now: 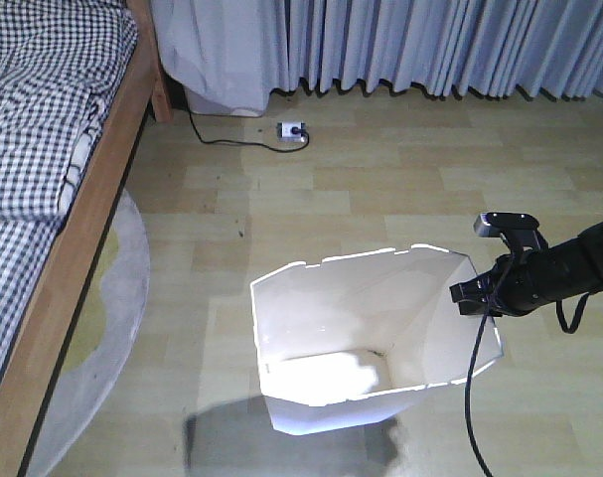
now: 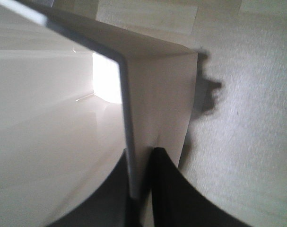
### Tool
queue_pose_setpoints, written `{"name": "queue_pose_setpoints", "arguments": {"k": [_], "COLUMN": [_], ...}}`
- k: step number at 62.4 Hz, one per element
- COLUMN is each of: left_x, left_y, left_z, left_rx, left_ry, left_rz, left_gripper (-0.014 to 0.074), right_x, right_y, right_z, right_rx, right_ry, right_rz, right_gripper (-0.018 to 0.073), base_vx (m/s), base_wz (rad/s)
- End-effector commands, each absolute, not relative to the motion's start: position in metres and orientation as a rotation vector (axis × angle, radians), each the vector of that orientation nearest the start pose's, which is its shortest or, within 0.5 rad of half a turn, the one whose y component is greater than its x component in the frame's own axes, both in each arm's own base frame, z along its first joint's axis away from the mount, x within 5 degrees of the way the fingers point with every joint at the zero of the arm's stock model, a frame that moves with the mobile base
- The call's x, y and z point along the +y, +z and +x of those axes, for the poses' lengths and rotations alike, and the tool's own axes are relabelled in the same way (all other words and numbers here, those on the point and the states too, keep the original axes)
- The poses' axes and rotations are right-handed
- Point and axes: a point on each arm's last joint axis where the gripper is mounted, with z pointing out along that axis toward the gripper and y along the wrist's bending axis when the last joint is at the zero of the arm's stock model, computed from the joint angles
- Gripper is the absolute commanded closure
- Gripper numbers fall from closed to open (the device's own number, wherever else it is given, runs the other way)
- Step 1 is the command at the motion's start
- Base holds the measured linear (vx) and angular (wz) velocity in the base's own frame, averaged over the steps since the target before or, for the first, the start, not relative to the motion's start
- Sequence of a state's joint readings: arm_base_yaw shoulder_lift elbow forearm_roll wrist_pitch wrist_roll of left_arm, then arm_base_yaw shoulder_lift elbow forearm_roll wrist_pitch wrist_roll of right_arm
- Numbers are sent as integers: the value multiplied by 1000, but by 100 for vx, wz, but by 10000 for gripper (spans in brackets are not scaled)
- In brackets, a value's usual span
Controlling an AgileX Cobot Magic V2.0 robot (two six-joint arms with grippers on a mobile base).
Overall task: Move trash bin to bedside with robot
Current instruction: 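Carry the held bin with the right gripper toward the curtains beside the bed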
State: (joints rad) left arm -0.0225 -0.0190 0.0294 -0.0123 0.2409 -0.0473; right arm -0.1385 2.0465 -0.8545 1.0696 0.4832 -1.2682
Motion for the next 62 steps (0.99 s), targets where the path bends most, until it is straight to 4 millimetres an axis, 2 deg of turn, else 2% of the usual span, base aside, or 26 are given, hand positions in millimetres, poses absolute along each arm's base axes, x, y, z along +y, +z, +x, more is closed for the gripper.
{"name": "queue_pose_setpoints", "arguments": {"k": [1,62], "left_x": [-2,-2], "left_y": [179,179], "left_z": [56,56], "left_rx": [1688,1687], "left_ry": [-77,-77], "left_rz": [-34,-34], "left_gripper": [602,602], "right_x": [3,2], "right_y": [91,91], "right_z": [323,323], "right_rx": [2698,2698], "right_ry": [703,702], "right_rz": [-155,-155], "right_gripper": [565,565], "base_vx": [46,42], "base_wz": [2,2]}}
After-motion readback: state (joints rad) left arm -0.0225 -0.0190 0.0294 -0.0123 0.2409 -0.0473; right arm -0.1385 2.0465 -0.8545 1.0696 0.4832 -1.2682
